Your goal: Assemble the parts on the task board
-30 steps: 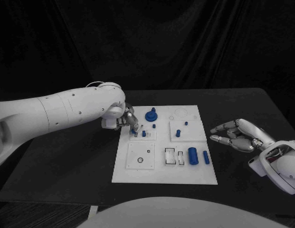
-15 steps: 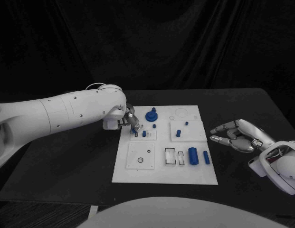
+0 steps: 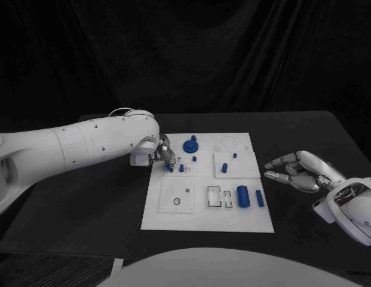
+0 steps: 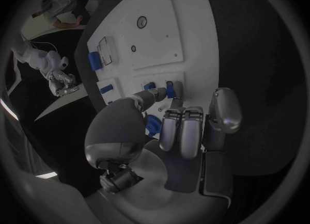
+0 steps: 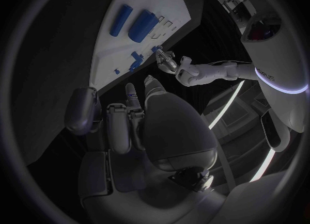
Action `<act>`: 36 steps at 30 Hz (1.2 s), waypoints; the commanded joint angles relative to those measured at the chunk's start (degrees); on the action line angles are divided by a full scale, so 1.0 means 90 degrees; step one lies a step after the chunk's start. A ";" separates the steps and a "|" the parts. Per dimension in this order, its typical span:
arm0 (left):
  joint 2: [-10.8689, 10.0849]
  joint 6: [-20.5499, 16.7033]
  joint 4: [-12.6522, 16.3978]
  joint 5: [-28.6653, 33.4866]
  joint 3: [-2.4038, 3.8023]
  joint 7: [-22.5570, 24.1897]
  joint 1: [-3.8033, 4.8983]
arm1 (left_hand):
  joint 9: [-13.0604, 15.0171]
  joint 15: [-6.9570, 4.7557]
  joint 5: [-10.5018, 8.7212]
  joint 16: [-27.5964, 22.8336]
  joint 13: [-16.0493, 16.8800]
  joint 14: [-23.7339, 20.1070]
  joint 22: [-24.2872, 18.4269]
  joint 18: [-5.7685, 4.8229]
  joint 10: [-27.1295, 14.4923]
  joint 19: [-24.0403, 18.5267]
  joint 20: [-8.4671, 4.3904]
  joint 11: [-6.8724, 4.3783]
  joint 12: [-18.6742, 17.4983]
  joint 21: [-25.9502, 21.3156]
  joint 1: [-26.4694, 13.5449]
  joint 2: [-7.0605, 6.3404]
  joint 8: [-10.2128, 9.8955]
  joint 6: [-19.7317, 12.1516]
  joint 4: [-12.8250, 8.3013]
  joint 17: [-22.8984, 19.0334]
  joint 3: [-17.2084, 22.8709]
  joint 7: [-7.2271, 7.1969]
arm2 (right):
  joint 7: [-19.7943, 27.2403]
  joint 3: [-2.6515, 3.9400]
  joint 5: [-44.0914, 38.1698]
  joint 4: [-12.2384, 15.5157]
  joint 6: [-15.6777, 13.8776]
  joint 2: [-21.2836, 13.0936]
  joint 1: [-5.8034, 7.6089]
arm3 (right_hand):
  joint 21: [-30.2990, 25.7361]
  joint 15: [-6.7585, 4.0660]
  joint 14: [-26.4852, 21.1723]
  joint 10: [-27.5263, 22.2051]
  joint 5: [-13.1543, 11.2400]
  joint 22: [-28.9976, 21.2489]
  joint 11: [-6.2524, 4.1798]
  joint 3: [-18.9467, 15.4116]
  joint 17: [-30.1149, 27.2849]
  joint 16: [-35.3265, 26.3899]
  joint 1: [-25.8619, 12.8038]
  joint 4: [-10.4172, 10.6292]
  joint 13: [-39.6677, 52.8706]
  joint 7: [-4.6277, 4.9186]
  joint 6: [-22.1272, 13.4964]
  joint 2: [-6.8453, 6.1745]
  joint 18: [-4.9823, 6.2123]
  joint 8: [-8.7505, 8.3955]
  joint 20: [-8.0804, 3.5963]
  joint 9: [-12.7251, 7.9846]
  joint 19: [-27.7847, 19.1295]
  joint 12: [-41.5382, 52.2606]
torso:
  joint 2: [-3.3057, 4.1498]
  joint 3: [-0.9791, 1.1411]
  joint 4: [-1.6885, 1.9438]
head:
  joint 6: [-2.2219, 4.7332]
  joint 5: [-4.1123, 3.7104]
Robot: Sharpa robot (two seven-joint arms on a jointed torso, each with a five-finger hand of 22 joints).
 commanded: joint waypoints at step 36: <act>0.0056 0.0125 0.0025 -0.0011 0.0006 0.0051 -0.0062 | -0.0010 0.0047 -0.0010 0.0017 0.1615 0.0673 0.0926 0.0077 0.0607 -0.0104 0.0006 0.0044 -0.0041 -0.0105 0.0017 0.0125 -0.0034 0.0007 -0.0117 0.1677 0.0021 -0.0027 | -0.0150 0.0003 0.0027 0.0004 0.0130 0.0014 -0.0023 | -0.0029 0.0027 0.0457 0.0458 0.0044 0.0948 0.0031 0.0036 0.0922 -0.0029 0.0070 -0.0006 0.1434 0.0004 0.0030 -0.0006 0.0046 -0.0021 0.0022 -0.0008 -0.0009 -0.0020 | 0.0000 -0.0004 0.0000 | -0.0001 -0.0023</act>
